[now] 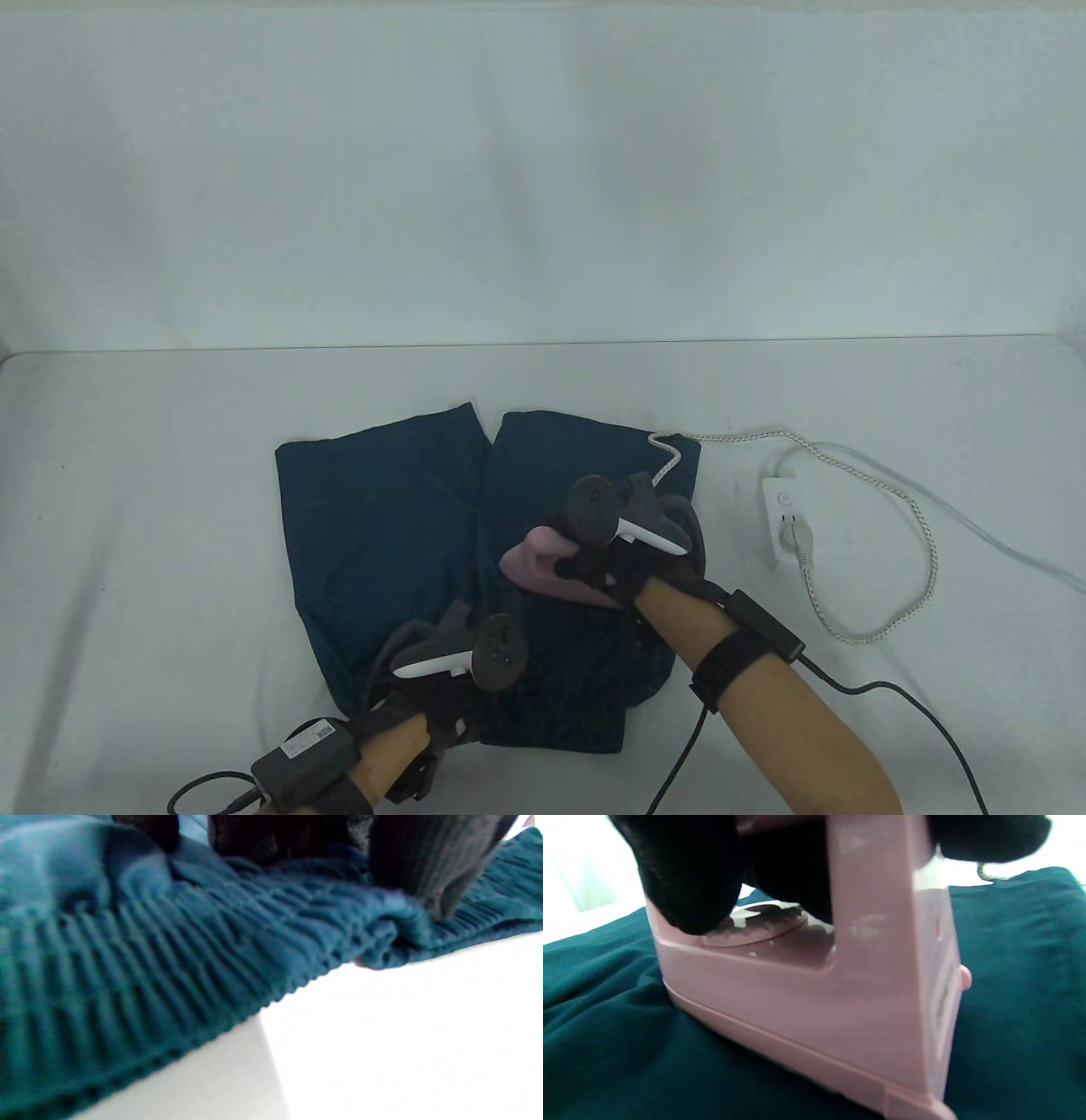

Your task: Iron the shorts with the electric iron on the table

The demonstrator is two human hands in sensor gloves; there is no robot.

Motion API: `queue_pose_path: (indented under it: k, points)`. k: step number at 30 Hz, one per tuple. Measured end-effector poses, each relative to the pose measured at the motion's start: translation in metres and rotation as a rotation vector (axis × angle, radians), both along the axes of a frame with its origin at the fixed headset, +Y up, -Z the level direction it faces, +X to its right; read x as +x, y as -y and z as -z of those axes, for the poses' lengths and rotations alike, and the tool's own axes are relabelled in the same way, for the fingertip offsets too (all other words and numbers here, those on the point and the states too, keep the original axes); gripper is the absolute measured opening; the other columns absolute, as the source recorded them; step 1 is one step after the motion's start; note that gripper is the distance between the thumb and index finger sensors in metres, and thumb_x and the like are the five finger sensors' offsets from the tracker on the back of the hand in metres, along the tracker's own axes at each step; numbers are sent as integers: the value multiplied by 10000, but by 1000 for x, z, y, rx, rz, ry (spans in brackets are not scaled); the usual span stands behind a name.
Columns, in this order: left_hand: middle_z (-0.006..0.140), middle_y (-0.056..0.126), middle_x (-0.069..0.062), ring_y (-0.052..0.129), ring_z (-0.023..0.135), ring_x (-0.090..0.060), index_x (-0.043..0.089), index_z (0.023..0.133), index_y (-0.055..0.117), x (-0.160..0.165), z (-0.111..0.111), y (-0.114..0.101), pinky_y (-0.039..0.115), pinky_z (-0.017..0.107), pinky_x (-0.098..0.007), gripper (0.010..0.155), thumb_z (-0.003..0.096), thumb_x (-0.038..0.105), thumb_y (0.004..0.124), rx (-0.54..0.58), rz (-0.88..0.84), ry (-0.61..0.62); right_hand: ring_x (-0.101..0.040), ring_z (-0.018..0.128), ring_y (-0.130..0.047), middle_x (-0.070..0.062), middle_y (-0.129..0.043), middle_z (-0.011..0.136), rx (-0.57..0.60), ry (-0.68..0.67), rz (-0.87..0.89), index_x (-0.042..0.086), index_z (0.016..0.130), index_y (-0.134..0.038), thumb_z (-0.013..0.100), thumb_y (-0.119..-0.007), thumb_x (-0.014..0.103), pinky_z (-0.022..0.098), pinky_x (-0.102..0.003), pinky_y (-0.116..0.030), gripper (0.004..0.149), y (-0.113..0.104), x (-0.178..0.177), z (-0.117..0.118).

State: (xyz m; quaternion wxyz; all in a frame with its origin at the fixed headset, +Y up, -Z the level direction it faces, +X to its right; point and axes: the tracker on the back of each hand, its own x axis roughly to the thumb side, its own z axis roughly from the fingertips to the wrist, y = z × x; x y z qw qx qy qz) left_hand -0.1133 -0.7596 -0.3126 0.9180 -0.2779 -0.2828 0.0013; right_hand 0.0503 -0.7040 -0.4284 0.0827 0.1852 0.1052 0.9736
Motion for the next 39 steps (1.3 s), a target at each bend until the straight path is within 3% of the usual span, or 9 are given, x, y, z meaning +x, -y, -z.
queue_pose_path:
  k: [10, 16, 34, 39]
  points:
    - [1074, 524, 103, 600, 924, -228, 404, 1019, 574, -1, 0, 0, 469, 762, -633, 643, 449, 523, 846, -1, 0, -12, -86, 529, -990, 115, -898, 736, -10, -80, 24, 371, 980, -687, 417, -934, 513, 288, -422, -856, 631, -1, -51, -1]
    - [1078, 519, 98, 597, 928, -229, 406, 1021, 569, -1, 0, -1, 469, 762, -634, 643, 451, 524, 842, 6, 8, -10, -80, 520, -994, 115, -902, 731, -16, -97, 6, 370, 981, -689, 418, -933, 520, 275, -414, -858, 632, -1, -57, -4]
    - [1084, 510, 94, 601, 934, -228, 404, 1026, 556, 1, -2, -1, 475, 761, -634, 647, 454, 526, 833, 13, 30, -6, -79, 517, -992, 117, -904, 723, -17, -33, -35, 377, 974, -695, 421, -936, 511, 270, -415, -856, 618, -1, 13, -34]
    - [1089, 539, 87, 641, 945, -231, 405, 1032, 557, 7, -7, -5, 493, 759, -638, 646, 456, 532, 820, 73, 99, 29, -84, 520, -990, 114, -903, 724, -21, 2, -36, 376, 972, -697, 422, -936, 507, 274, -421, -854, 614, 1, 36, -41]
